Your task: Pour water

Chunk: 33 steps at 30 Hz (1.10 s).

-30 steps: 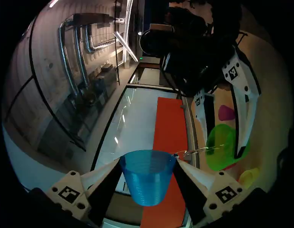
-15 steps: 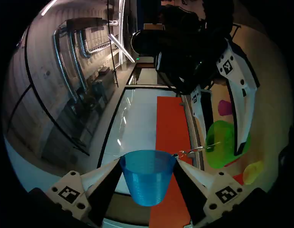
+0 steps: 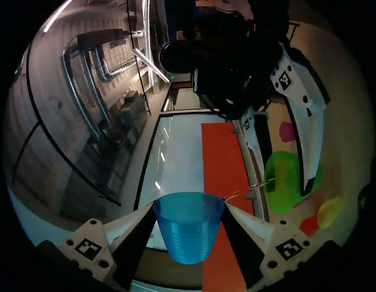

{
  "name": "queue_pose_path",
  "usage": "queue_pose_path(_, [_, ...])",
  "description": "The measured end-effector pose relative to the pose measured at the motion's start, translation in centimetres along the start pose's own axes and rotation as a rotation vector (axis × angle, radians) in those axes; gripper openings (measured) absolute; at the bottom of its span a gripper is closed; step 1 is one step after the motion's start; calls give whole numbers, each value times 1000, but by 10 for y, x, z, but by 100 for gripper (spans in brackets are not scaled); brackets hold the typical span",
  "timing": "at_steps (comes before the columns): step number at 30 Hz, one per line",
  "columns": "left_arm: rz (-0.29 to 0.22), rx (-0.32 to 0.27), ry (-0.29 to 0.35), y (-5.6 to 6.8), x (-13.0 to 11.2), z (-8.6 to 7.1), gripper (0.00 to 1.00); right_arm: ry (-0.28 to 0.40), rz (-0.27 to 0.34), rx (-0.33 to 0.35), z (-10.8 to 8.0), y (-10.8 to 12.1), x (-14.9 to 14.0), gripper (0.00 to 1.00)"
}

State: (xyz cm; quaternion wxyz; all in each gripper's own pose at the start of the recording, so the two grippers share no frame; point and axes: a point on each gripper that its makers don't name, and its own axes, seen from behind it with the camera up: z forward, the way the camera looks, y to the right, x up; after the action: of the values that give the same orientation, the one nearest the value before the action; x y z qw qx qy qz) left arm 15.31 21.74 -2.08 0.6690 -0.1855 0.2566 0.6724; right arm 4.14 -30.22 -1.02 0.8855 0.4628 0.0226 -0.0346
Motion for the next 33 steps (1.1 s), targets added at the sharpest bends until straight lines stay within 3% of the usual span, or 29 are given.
queue_pose_path(12, [26, -3, -2, 9, 2, -3, 88, 1, 2, -4, -1, 0, 0, 91])
queue_pose_path(23, [-1, -8, -3, 6, -1, -1, 88, -2, 1, -4, 1, 0, -2, 91])
queue_pose_path(27, [-35, -6, -10, 4, -6, 2, 88, -2, 0, -6, 0, 0, -2, 91])
queue_pose_path(33, [-146, -22, -16, 9, -11, 4, 88, 1, -4, -6, -2, -2, 0, 91])
